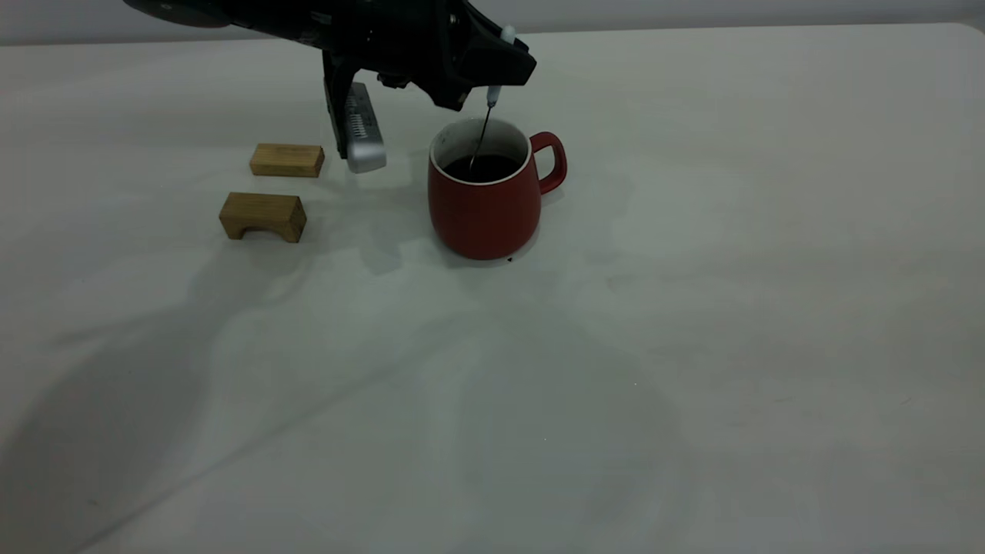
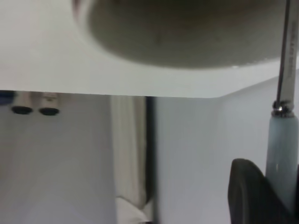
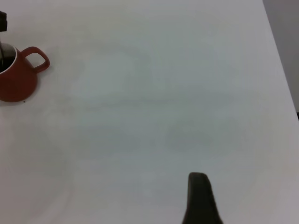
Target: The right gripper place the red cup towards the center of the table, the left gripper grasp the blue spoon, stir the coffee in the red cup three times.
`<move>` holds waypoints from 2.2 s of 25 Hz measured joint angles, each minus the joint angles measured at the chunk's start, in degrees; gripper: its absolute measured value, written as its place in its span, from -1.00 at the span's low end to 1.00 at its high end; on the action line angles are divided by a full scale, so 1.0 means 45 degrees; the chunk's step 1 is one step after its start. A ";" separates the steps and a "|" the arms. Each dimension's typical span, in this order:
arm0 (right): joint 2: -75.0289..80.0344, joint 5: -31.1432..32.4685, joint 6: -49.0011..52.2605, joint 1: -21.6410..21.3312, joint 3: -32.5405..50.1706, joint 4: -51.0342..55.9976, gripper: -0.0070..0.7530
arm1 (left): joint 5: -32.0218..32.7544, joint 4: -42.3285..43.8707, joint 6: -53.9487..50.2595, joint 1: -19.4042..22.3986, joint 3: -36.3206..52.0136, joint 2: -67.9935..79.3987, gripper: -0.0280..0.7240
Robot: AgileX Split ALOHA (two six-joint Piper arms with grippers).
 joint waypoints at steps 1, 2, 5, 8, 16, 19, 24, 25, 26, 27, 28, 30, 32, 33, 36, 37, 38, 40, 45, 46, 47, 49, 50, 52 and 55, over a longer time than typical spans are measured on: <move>0.0000 0.0000 0.0000 0.0000 0.0000 0.0000 0.51 | 0.0202 0.0261 0.0014 0.0023 0.0000 0.0000 -0.55; 0.0000 0.0000 0.0000 0.0000 0.0000 0.0000 0.51 | 0.0360 0.0467 0.0014 0.0030 0.0000 0.0000 -0.55; 0.0000 0.0000 0.0000 0.0000 0.0000 0.0000 0.51 | 0.0630 0.0944 0.0014 0.0073 0.0000 0.0000 -0.55; 0.0000 0.0000 0.0000 0.0000 0.0000 0.0000 0.51 | 0.0635 0.1351 0.0014 0.0124 0.0000 0.0000 -0.55; 0.0000 0.0000 0.0000 0.0000 0.0000 0.0000 0.51 | 0.0717 0.2116 -0.0022 0.0224 0.0000 0.0000 -0.32; 0.0000 0.0000 0.0000 0.0000 0.0000 0.0000 0.51 | 0.0761 0.2287 0.0173 0.0224 0.0000 0.0000 0.15; 0.0000 0.0000 0.0000 0.0000 0.0000 0.0000 0.51 | 0.0821 0.2990 0.2039 0.0224 0.0000 -0.0270 0.70; 0.0000 0.0000 0.0000 0.0000 0.0000 0.0000 0.51 | 0.0944 0.3275 0.2426 0.0224 0.0000 -0.0393 0.73; 0.0000 0.0000 0.0000 0.0000 0.0000 0.0000 0.51 | 0.1119 0.3720 0.2909 0.0224 0.0000 -0.0576 0.73; 0.0000 0.0000 0.0000 0.0000 0.0000 0.0000 0.51 | 0.1307 0.4266 0.3412 0.0224 0.0000 -0.0799 0.72; 0.0000 0.0000 0.0000 0.0000 0.0000 0.0000 0.51 | 0.1578 0.4782 0.3830 0.0224 0.0000 -0.1012 0.70; 0.0000 0.0000 0.0000 0.0000 0.0000 0.0000 0.51 | 0.2025 0.6199 0.4767 0.0224 0.0000 -0.1587 0.61; 0.0000 0.0000 0.0000 0.0000 0.0000 0.0000 0.51 | 0.2359 0.7651 0.5438 0.0224 0.0000 -0.2199 0.50; 0.0000 0.0000 0.0000 0.0000 0.0000 0.0000 0.51 | 0.2479 0.8585 0.5777 0.0224 0.0000 -0.2616 0.43; 0.0000 0.0000 0.0000 0.0000 0.0000 0.0000 0.51 | 0.2678 1.0609 0.6304 0.0224 0.0000 -0.3672 0.27; 0.0000 0.0000 0.0000 0.0000 0.0000 0.0000 0.51 | 0.2716 1.1284 0.6433 0.0224 0.0000 -0.4167 0.22; 0.0000 0.0000 0.0000 0.0000 0.0000 0.0000 0.51 | 0.2764 1.1909 0.6499 0.0224 0.0000 -0.4529 0.16; 0.0000 0.0000 0.0000 0.0000 0.0000 0.0000 0.51 | 0.2973 1.2851 0.6580 0.0224 0.0000 -0.5436 0.07; 0.0000 0.0000 0.0000 0.0000 0.0000 0.0000 0.51 | 0.3355 1.4556 0.7286 0.0224 0.0023 -0.7856 -0.09; 0.0000 0.0000 0.0000 0.0000 0.0000 0.0000 0.51 | 0.3383 1.5209 0.7727 0.0224 0.0038 -0.8430 -0.11; 0.0000 0.0000 0.0000 0.0000 0.0000 0.0000 0.51 | 0.3469 1.5833 0.8362 0.0224 0.0038 -0.8919 -0.14; 0.0000 0.0000 0.0000 0.0000 0.0000 0.0000 0.51 | 0.3826 1.7255 0.9597 0.0224 0.0038 -1.0092 -0.19; 0.0000 0.0000 0.0000 0.0000 0.0000 0.0000 0.51 | 0.4134 1.7825 1.0205 0.0224 0.0038 -1.0682 -0.20; 0.0000 0.0000 0.0000 0.0000 0.0000 0.0000 0.51 | 0.4758 1.8706 1.1133 0.0224 0.0156 -1.1846 -0.24; 0.0000 0.0000 0.0000 0.0000 0.0000 0.0000 0.51 | 0.5049 1.9700 1.1655 0.0224 0.1074 -1.4149 -0.27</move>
